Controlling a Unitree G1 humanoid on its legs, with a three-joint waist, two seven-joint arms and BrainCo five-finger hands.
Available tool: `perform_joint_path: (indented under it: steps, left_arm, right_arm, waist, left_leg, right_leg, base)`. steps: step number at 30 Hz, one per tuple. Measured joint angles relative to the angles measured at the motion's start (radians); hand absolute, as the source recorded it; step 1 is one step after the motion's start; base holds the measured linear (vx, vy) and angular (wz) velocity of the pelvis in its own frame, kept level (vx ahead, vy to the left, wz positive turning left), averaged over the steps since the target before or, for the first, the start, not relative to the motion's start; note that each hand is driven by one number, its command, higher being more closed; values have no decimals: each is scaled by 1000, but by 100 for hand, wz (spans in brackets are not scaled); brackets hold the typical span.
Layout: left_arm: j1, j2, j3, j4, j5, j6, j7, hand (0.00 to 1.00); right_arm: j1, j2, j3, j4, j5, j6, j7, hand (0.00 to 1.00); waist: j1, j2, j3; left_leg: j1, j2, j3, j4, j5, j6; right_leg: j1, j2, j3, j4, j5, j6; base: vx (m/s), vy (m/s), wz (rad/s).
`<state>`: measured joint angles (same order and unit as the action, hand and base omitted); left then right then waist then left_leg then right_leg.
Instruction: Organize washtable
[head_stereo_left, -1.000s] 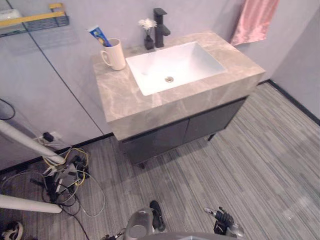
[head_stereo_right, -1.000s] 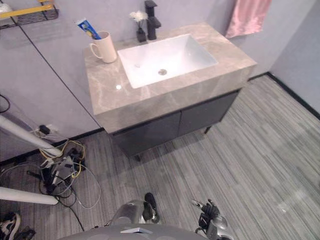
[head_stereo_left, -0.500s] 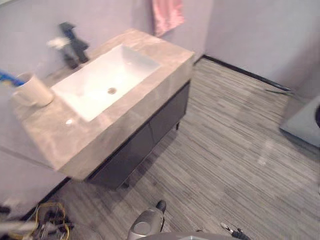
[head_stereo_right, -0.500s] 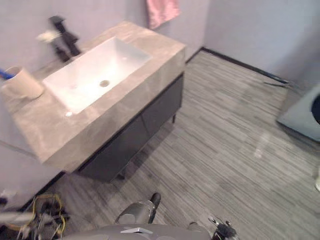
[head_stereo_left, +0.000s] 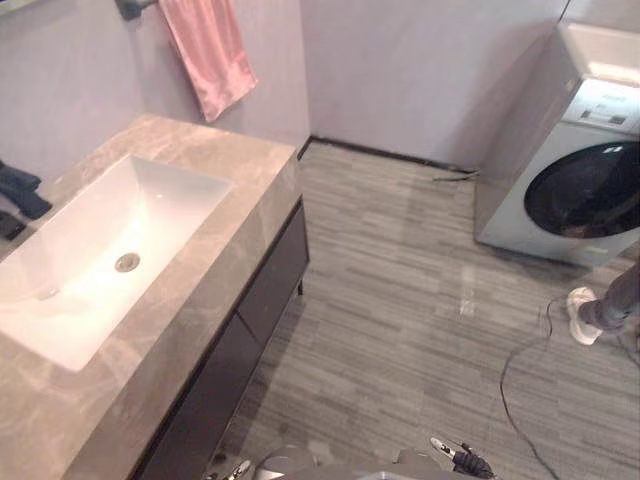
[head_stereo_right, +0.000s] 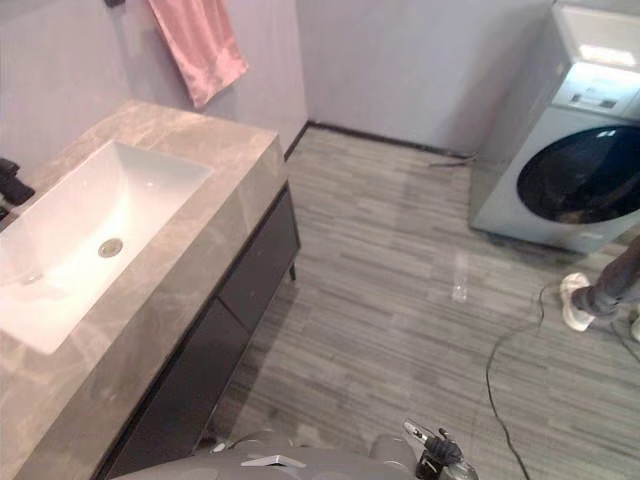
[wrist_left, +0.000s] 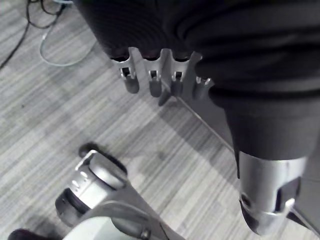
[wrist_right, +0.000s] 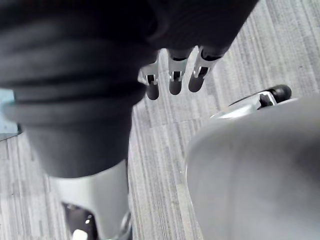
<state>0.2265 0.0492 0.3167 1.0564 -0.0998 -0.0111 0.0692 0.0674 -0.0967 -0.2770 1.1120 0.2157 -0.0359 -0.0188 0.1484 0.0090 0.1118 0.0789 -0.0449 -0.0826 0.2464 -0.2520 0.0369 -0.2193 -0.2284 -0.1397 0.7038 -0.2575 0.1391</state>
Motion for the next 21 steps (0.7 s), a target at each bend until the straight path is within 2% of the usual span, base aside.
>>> perform_joint_path:
  steps: [1,3,4,5,6,9,10,19,21]
  left_arm:
    - [4,-7,1,2,0,1,-1,0]
    - [9,-2,1,2,-1,3,-4,0]
    - [8,19,0,2,0,3,-10,0]
    - [-2,18,5,13,0,6,-11,0]
    - [-2,0,6,23,0,5,-14,0]
    - [3,-9,4,45,0,4,-9,0]
    - [-38,17,29,42,0,2,2,0]
    - [-37,16,29,44,0,2,0,0]
    - [-37,14,28,47,0,2,-2,0]
  right_arm:
    - [-17,-3,11,-1,-4,-3,-1,0]
    - [-28,6,11,-1,-3,-7,-2,0]
    - [-19,24,6,1,-2,-7,-3,0]
    - [-10,22,-10,2,0,-5,-3,0]
    - [-2,14,-24,5,0,-6,-6,0]
    - [21,-4,-88,31,4,-5,-12,0]
    - [45,40,-114,37,80,1,-2,0]
    - [45,41,-115,37,81,2,-2,0]
    - [43,41,-116,36,84,2,-2,0]
  waist:
    - [1,7,-1]
    - [-2,-2,-5]
    - [-6,-42,0]
    - [0,-25,3]
    - [-5,-8,-4]
    - [-33,27,-26]
    - [-59,-41,-54]
    - [-64,-36,-56]
    - [-80,-31,-61]
  left_leg:
    - [10,29,25,1,-7,-12]
    - [14,45,35,17,-19,-31]
    - [21,29,27,36,-34,-41]
    - [39,52,12,47,-59,-43]
    - [42,68,3,53,-60,-44]
    - [35,105,-31,58,-48,-62]
    - [41,74,-88,-63,-49,-75]
    - [47,74,-83,-68,-49,-75]
    - [47,74,-83,-72,-49,-75]
  right_leg:
    - [-14,-8,-79,-93,5,-32]
    - [-12,21,-107,-278,95,-57]
    - [-7,26,-94,-380,262,-69]
    - [9,47,-102,-367,227,-82]
    - [27,67,-100,-395,228,-83]
    - [86,122,-124,-528,267,-95]
    - [167,120,-146,-803,446,-76]
    - [168,120,-143,-802,447,-76]
    - [168,119,-143,-802,447,-76]
  base:
    - [92,-80,-68]
    - [55,-123,-47]
    - [42,-240,-40]
    - [52,-270,-40]
    - [107,-237,-36]
    - [76,-109,-4]
    - [0,0,0]
    - [1,1,-1]
    - [0,0,0]
